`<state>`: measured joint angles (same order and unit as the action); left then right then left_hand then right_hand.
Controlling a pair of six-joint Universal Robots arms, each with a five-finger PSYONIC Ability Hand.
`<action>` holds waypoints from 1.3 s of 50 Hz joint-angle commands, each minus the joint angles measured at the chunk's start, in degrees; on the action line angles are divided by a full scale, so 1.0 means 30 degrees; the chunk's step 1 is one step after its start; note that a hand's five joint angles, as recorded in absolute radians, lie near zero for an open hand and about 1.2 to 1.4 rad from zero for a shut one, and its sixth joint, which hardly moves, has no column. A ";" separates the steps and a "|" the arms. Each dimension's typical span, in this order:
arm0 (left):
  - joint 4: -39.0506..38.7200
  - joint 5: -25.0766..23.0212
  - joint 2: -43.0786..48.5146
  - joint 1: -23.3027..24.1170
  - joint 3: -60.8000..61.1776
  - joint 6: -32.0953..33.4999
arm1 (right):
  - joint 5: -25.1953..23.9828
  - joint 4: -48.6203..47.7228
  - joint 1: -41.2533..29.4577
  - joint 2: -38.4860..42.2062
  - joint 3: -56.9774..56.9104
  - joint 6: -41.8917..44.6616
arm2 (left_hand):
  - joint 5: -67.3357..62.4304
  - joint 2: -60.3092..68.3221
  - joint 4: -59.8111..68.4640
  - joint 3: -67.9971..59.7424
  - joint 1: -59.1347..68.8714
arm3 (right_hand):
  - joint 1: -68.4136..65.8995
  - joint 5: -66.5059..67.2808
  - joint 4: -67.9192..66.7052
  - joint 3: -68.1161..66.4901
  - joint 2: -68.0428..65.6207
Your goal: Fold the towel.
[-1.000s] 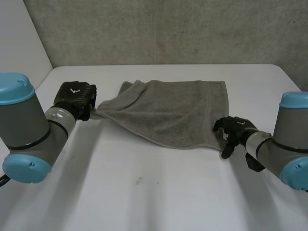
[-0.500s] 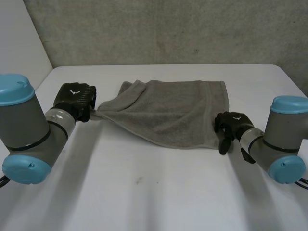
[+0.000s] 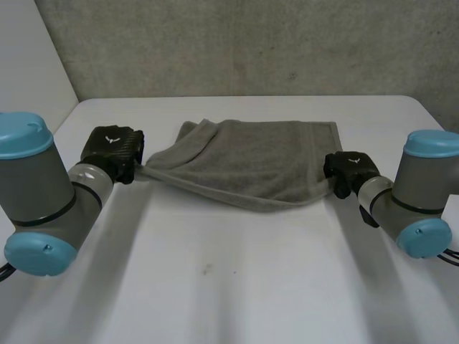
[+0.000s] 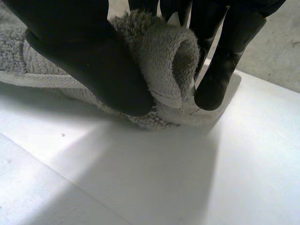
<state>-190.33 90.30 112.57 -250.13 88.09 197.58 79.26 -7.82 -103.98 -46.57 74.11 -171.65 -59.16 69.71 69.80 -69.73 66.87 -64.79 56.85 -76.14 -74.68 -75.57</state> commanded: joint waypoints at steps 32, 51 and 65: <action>0.0016 -0.0159 -0.1723 0.1028 0.4592 -0.1757 | 0.0239 0.1698 0.2610 -0.5891 0.5268 0.5301 | 1.4829 -1.5013 -1.5041 1.5018 -1.4064 | -0.5069 0.4383 -0.1286 -0.1774 -0.1478; 0.0192 -0.4496 -0.2544 -0.1059 0.6818 -0.2020 | 0.0239 0.1228 0.2873 -0.5247 0.5618 0.5272 | 1.5822 -1.6006 -1.6034 1.6011 -1.5057 | -0.5069 0.4383 -0.1286 -0.1774 -0.1478; -0.1620 -0.3972 -0.1901 0.0204 0.6906 -0.1698 | 0.0210 0.1228 0.2815 -0.5247 0.5912 0.5272 | 1.6796 -1.6980 -1.7007 1.6985 -1.6031 | -0.5069 0.4383 -0.1286 -0.1774 -0.1478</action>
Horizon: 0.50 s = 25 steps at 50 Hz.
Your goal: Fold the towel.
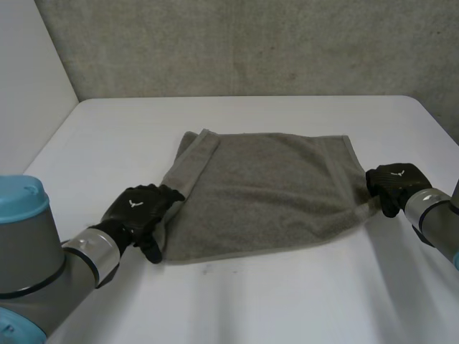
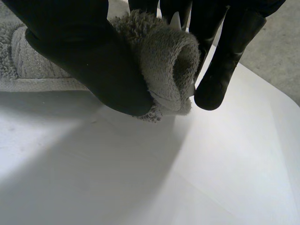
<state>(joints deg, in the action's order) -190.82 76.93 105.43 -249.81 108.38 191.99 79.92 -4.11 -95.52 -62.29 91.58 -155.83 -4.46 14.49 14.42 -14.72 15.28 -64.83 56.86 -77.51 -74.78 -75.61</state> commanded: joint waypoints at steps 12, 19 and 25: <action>-0.3658 0.1573 0.1476 -0.0459 0.0495 0.0193 | 0.0050 -0.0064 0.0111 -0.0009 0.0029 -0.0144 | -0.2062 0.2052 0.2075 -0.1974 0.1788 | -0.5058 0.4381 -0.0830 -0.1741 -0.1464; -0.3688 0.1485 0.1360 -0.0577 0.0935 0.0280 | 0.0370 -0.0678 0.0287 -0.0068 -0.0059 -0.0233 | -0.2062 0.2052 0.2075 -0.1974 0.1788 | -0.5058 0.4381 -0.0830 -0.1741 -0.1464; -0.3833 0.1456 0.1417 -0.0548 0.1316 0.1595 | 0.1308 -0.1060 0.0522 -0.0068 -0.0147 -0.0262 | -0.2117 0.2107 0.2130 -0.2029 0.1843 | -0.5058 0.4381 -0.0830 -0.1741 -0.1464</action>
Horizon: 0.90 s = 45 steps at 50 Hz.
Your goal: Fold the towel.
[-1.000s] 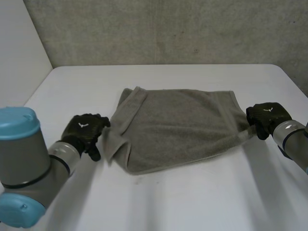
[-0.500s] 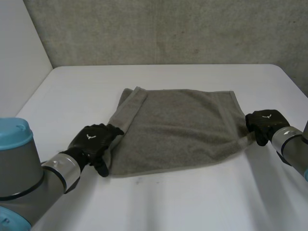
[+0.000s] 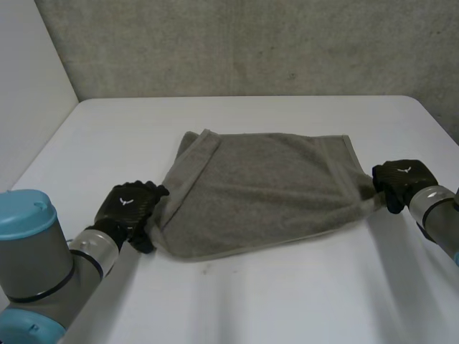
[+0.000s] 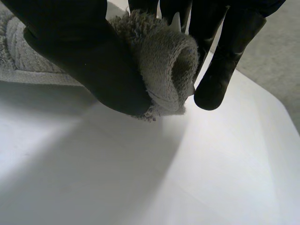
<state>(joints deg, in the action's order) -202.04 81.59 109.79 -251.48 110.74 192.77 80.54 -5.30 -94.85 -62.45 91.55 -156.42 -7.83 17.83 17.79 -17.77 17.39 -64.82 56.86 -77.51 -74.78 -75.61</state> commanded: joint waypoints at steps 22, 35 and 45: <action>-0.4343 0.0342 -0.1871 -0.1310 0.0150 0.2803 | 0.1336 0.0530 0.0297 -0.2379 -0.1013 0.0458 | -2.0724 2.0723 2.0737 -2.0743 2.0870 | -0.5061 0.4381 -0.0830 -0.1741 -0.1464; 0.3420 0.0019 -0.8530 -0.1398 -0.5331 0.4034 | 0.1043 0.7684 0.0151 -0.7749 -0.7578 0.3272 | -2.0724 2.0723 2.0737 -2.0743 2.0870 | -0.5061 0.4381 -0.0830 -0.1741 -0.1464; 1.2521 0.0224 -0.4204 -0.1310 -1.3526 0.4971 | 0.1306 1.0931 -0.0403 -0.4624 -1.0684 0.5230 | -2.0724 2.0723 2.0737 -2.0743 2.0870 | -0.5061 0.4381 -0.0830 -0.1741 -0.1464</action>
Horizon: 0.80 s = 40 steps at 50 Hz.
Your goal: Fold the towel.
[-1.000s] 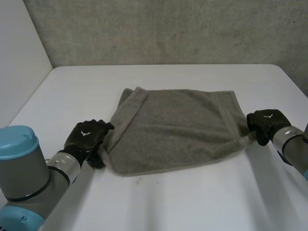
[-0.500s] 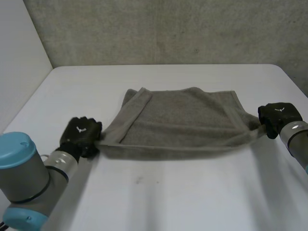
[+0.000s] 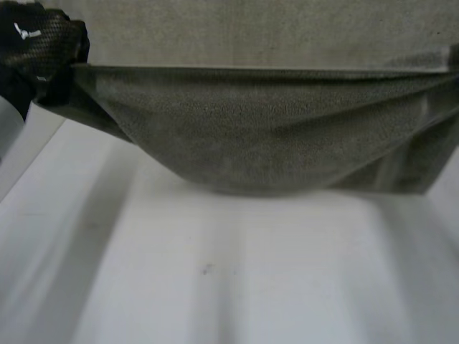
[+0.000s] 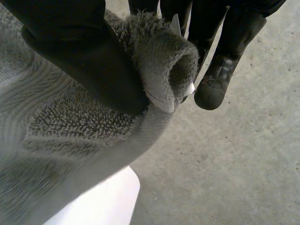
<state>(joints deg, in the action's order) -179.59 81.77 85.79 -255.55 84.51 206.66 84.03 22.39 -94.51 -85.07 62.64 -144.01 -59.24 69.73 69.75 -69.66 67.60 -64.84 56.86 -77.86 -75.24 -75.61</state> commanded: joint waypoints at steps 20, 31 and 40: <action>0.4171 0.0138 1.4469 0.0810 -1.6596 -0.0157 | 0.1814 -0.4533 -0.2921 1.0134 -0.6233 0.1245 | -0.3588 0.3422 0.3418 -0.3445 0.4135 | -0.5055 0.4381 -0.0714 -0.1587 -0.1463; -0.5384 0.1543 1.2096 0.0049 -1.8973 -0.7187 | 0.1844 -1.4880 -0.3009 0.6150 -0.3453 -0.1128 | -0.3588 0.3422 0.3418 -0.3445 0.4135 | -0.5055 0.4381 -0.0714 -0.1587 -0.1463; -0.2480 0.1280 1.2184 -0.0216 -1.4897 -0.7101 | 0.0818 -1.0334 -0.3097 0.6999 -0.2102 -0.1275 | -0.3588 0.3422 0.3418 -0.3445 0.4135 | -0.5055 0.4381 -0.0714 -0.1587 -0.1463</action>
<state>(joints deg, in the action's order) -193.02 86.21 122.02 -255.55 30.18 185.23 88.79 -17.91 -103.62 -66.18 53.61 -147.80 -59.48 69.76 69.78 -69.71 68.35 -64.83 56.86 -77.86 -75.88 -75.62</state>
